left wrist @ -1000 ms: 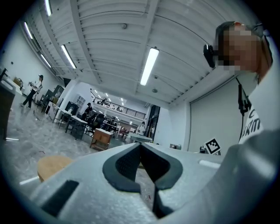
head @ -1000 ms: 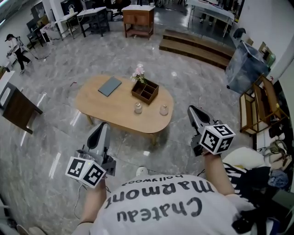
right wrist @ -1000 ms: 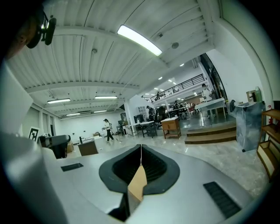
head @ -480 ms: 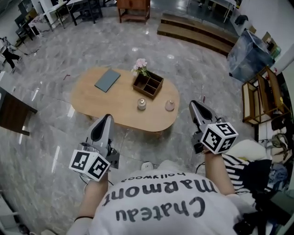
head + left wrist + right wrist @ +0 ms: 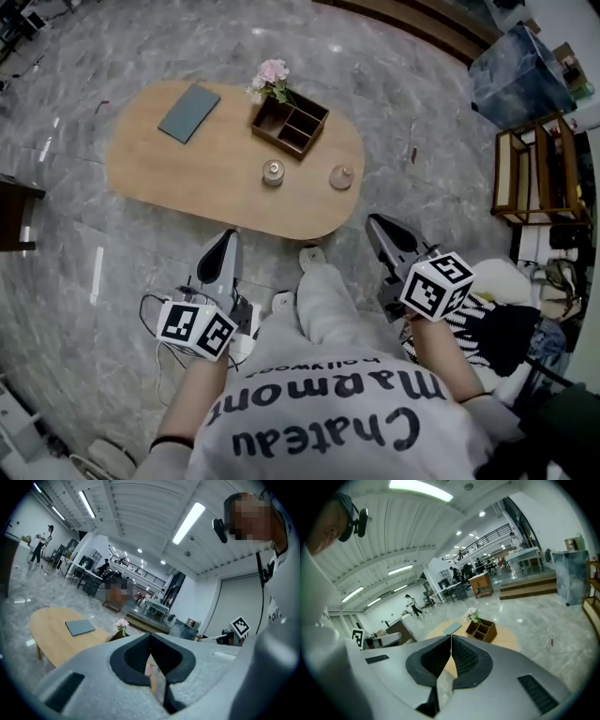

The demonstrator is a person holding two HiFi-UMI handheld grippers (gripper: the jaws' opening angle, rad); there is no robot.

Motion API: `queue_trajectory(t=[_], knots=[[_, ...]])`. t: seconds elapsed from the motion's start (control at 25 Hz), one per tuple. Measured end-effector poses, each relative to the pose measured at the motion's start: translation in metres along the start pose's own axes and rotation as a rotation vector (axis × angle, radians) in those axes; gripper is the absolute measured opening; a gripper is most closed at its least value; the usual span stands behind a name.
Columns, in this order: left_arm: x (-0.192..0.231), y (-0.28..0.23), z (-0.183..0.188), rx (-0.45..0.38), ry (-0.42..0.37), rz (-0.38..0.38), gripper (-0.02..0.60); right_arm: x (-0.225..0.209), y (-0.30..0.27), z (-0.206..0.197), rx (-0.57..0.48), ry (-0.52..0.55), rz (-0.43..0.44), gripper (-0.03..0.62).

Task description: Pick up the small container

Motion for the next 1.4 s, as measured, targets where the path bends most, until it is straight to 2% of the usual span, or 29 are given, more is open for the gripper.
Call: queue_trajectory(t=[0.12, 0.2, 0.28, 0.44, 0.64, 0.76, 0.88, 1.2, 1.24, 1.32, 1.4], knots=[[0.004, -0.027, -0.015, 0.036, 0.039, 0.021, 0.014, 0.001, -0.039, 0.003, 0.055, -0.020, 0.093, 0.014], [0.006, -0.044, -0.026, 0.084, 0.029, 0.044, 0.014, -0.003, -0.060, 0.007, 0.105, -0.004, 0.128, 0.014], [0.011, -0.064, -0.032, 0.116, 0.024, 0.079, 0.014, -0.018, -0.077, 0.011, 0.159, 0.008, 0.126, 0.014], [0.022, -0.107, -0.040, 0.120, 0.032, 0.137, 0.014, -0.064, -0.113, 0.025, 0.223, -0.028, 0.102, 0.014], [0.041, -0.142, -0.069, 0.167, -0.028, 0.228, 0.014, -0.094, -0.148, 0.030, 0.249, -0.056, 0.182, 0.014], [0.052, -0.162, -0.096, 0.198, -0.030, 0.264, 0.014, -0.120, -0.163, 0.023, 0.266, -0.053, 0.187, 0.014], [0.062, -0.177, -0.124, 0.233, -0.031, 0.266, 0.015, -0.142, -0.176, 0.004, 0.297, -0.063, 0.177, 0.014], [0.090, -0.203, -0.184, 0.269, -0.027, 0.249, 0.019, -0.166, -0.207, -0.064, 0.371, -0.062, 0.220, 0.014], [0.092, -0.207, -0.190, 0.270, -0.027, 0.239, 0.033, -0.167, -0.209, -0.072, 0.381, -0.050, 0.228, 0.014], [0.095, -0.215, -0.201, 0.264, -0.022, 0.217, 0.117, -0.171, -0.213, -0.086, 0.400, -0.026, 0.235, 0.014], [0.097, -0.221, -0.211, 0.258, -0.025, 0.201, 0.143, -0.176, -0.217, -0.098, 0.410, -0.016, 0.232, 0.014]])
Point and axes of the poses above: the fingertips, and each gripper's own axes: y backward along the fingers, x to its left, z out of its top, the point moved 1 cm from there along y, backward along the fingers, and after that the axes turned 14 degrees about -y, right-handed, at the moved point
